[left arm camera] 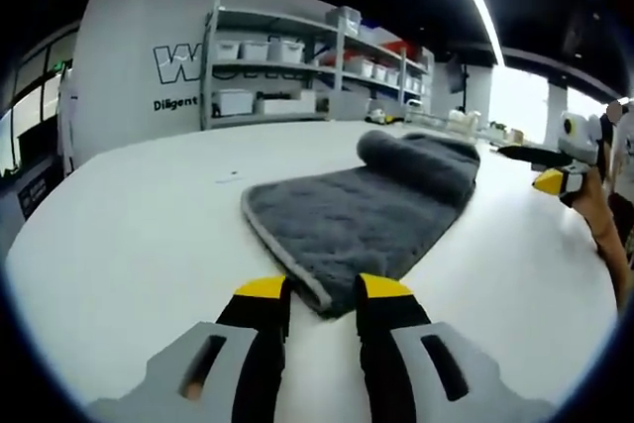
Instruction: Open the folded towel by lifting each exposed corner and separating the folded layers until the towel lies flat within the target outline without major curled edges
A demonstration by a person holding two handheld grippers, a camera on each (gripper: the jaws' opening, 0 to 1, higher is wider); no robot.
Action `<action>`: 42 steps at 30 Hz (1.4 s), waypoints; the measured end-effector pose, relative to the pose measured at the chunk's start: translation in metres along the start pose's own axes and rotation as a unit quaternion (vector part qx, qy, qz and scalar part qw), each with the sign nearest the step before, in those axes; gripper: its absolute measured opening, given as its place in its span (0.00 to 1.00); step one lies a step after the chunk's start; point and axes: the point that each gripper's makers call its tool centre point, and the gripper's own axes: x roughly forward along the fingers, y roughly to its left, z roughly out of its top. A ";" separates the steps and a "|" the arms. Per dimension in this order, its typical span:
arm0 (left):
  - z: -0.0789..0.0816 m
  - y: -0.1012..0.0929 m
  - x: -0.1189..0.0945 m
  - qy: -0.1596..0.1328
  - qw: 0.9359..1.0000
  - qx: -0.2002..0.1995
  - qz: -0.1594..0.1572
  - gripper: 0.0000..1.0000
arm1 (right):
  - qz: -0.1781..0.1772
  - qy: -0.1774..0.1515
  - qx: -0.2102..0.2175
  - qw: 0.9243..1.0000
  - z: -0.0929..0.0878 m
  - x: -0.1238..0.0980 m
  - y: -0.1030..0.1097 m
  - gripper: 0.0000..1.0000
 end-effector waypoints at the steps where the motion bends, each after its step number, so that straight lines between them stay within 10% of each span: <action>1: 0.000 -0.001 0.000 0.000 1.000 0.001 -0.002 0.22 | 0.001 0.001 0.000 1.000 0.000 0.000 0.000 0.96; 21: -0.001 0.008 -0.007 0.021 0.999 0.039 0.014 0.06 | 0.009 0.008 0.011 1.000 -0.004 0.000 0.001 0.96; 42: -0.021 0.069 -0.062 0.001 0.998 0.001 0.058 0.06 | 0.014 0.023 0.008 1.000 -0.012 0.002 0.005 0.99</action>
